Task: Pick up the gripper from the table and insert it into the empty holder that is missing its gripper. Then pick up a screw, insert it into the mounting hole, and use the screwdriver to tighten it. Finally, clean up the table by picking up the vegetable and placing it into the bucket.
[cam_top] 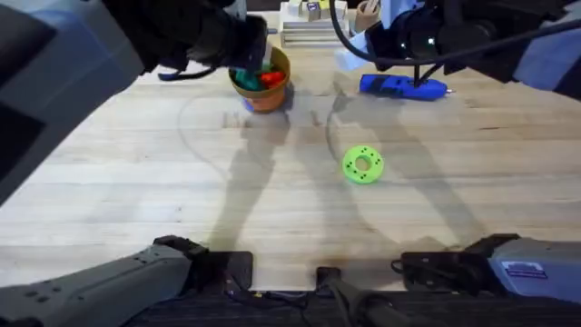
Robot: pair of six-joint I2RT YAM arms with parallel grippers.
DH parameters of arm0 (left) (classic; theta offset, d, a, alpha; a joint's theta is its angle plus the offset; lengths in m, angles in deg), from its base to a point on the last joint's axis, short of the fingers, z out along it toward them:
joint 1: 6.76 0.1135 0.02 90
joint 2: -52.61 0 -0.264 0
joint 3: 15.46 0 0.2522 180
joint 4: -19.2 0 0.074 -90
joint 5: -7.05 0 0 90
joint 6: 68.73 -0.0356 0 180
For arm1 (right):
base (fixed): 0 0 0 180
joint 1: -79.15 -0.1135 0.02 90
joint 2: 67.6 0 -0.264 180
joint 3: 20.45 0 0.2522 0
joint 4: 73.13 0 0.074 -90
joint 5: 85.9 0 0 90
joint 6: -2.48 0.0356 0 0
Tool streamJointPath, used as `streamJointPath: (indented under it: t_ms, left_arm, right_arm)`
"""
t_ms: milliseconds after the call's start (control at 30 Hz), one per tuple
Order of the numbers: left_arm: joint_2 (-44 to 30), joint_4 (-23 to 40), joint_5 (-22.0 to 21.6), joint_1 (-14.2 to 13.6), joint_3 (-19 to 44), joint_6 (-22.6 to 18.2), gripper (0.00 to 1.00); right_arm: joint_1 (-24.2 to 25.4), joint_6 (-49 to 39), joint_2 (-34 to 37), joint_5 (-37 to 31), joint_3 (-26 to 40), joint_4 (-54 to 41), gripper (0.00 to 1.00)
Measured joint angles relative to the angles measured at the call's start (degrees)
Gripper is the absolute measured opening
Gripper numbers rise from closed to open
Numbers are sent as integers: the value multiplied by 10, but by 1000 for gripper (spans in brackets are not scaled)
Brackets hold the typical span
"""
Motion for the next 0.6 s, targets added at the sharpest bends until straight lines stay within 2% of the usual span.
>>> streamJointPath:
  t_ms: [133, 233, 267, 367, 400, 567, 600]
  left_arm:
    - [-38, -68, -15, 0, 0, 8, 9]
    - [-83, -88, -19, 0, 0, 20, 9]
    - [-127, -100, -21, 0, 0, 36, 9]
    - [-148, -116, -23, 0, 0, 52, 17]
    - [-148, -120, -25, 0, 0, 56, 54]
    - [-144, -131, -27, 0, 0, 65, 819]
    - [-144, -131, -27, 0, 0, 68, 943]
  right_arm:
    - [0, 0, 0, 0, 0, 0, 992]
    - [0, 0, 0, 0, 0, 0, 991]
    - [0, 0, 0, 0, 0, 0, 991]
    - [0, 0, 0, 0, 0, -1, 990]
    - [0, 0, 0, 0, 0, -1, 991]
    - [0, 0, 0, 0, 0, -1, 991]
    - [0, 0, 0, 0, 0, -4, 991]
